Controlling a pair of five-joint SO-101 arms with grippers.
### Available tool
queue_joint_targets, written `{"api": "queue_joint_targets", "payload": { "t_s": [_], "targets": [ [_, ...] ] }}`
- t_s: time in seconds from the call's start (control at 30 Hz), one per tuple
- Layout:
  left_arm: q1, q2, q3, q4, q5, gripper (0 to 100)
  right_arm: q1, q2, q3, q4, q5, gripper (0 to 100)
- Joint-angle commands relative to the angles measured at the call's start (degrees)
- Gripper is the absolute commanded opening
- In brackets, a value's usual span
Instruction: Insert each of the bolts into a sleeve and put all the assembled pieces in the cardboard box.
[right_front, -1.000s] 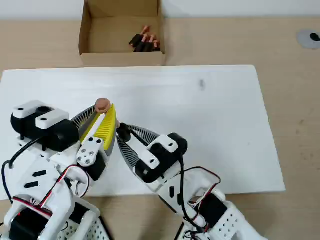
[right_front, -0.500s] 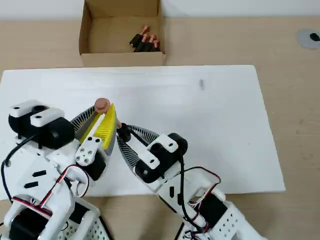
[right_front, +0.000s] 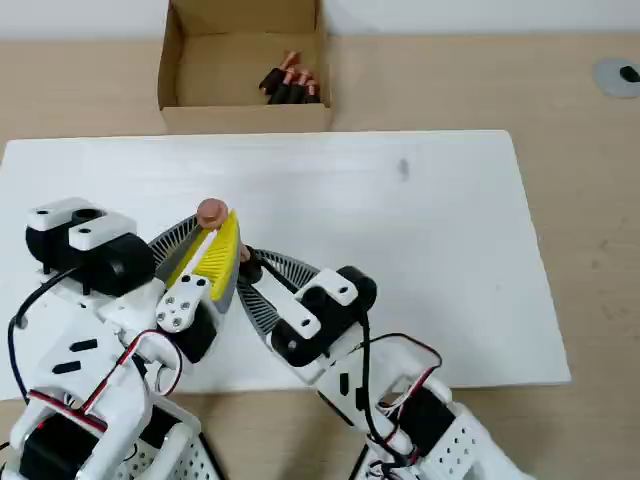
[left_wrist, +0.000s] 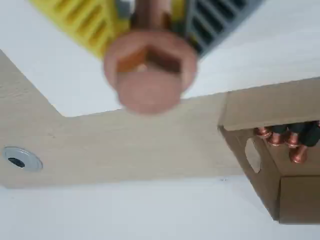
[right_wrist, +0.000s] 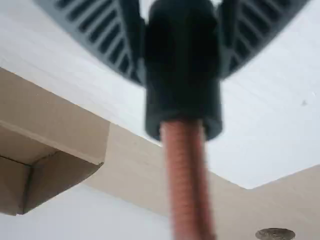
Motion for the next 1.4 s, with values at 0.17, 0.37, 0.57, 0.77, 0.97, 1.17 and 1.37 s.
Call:
{"api": "queue_joint_targets", "payload": {
  "t_s": [0.17,0.37,0.57,0.77,0.97,1.17,1.37],
  "targets": [
    [0.4,-0.1,1.2,-1.3,0.3,1,0.6,-2.5,-2.6,-1.6,-0.4,1.0],
    [0.4,-0.1,1.3,-0.9,0.6,10,0.7,-2.5,-2.4,-1.6,-0.4,1.0],
    [0.4,0.0,0.8,0.7,1.5,13,0.7,-2.5,-2.2,-1.3,-0.2,1.0],
    [0.5,0.1,-2.9,7.0,3.5,15,0.7,-2.5,-2.2,-1.3,-0.2,1.0],
    [0.5,0.1,-8.8,12.4,3.2,15,0.7,-2.5,-2.2,-1.3,-0.2,1.0],
    [0.5,0.3,-17.3,18.1,3.2,15,0.7,-2.2,-2.2,-1.2,-0.1,1.0],
    [0.4,0.4,-23.5,24.5,3.2,15,7.3,-1.8,-2.6,-1.1,-0.1,0.9]
  ]
}}
